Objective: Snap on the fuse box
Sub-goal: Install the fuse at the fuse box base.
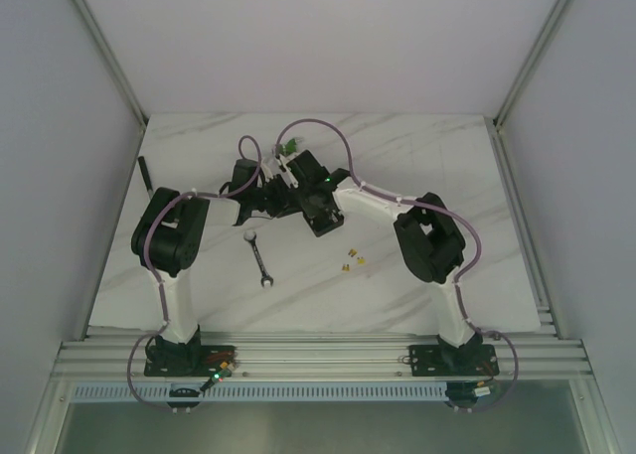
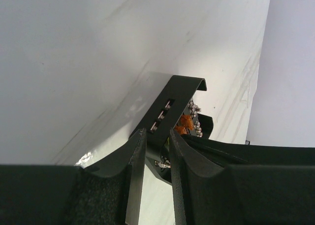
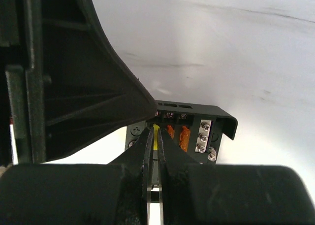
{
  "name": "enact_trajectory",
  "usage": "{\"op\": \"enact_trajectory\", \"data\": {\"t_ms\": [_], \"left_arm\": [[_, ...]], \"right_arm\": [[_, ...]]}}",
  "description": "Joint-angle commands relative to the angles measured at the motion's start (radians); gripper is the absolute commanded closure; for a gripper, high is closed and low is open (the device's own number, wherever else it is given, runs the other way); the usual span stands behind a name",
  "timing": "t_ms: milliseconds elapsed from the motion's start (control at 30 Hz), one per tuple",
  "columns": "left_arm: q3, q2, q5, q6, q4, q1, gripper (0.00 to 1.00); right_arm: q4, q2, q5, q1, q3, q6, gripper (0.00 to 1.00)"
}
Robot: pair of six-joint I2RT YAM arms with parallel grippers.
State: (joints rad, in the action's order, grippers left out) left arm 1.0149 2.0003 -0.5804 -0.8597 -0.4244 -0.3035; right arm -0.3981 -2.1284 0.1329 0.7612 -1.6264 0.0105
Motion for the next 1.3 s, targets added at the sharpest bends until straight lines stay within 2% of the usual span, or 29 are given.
{"op": "enact_trajectory", "data": {"t_ms": [0, 300, 700, 867, 1067, 1267], "left_arm": [[0.023, 0.029, -0.011, 0.016, 0.022, -0.008, 0.66], [-0.004, -0.009, -0.003, 0.019, 0.023, -0.011, 0.65], [-0.074, -0.091, 0.024, 0.03, 0.034, -0.011, 0.64], [-0.076, -0.105, 0.028, 0.042, 0.043, -0.011, 0.62], [-0.075, -0.111, 0.027, 0.052, 0.049, -0.01, 0.59], [-0.082, -0.124, 0.03, 0.067, 0.061, -0.002, 0.54]], "right_arm": [[-0.221, -0.208, 0.03, -0.016, 0.076, 0.0, 1.0], [-0.198, -0.055, -0.037, 0.051, 0.207, 0.046, 1.0], [-0.122, 0.078, -0.047, 0.088, 0.157, 0.103, 0.99], [-0.1, 0.109, -0.012, 0.089, 0.122, 0.12, 0.79], [-0.087, 0.149, 0.022, 0.087, 0.101, 0.13, 0.74], [-0.08, 0.178, 0.034, 0.085, 0.102, 0.129, 0.74]]}}
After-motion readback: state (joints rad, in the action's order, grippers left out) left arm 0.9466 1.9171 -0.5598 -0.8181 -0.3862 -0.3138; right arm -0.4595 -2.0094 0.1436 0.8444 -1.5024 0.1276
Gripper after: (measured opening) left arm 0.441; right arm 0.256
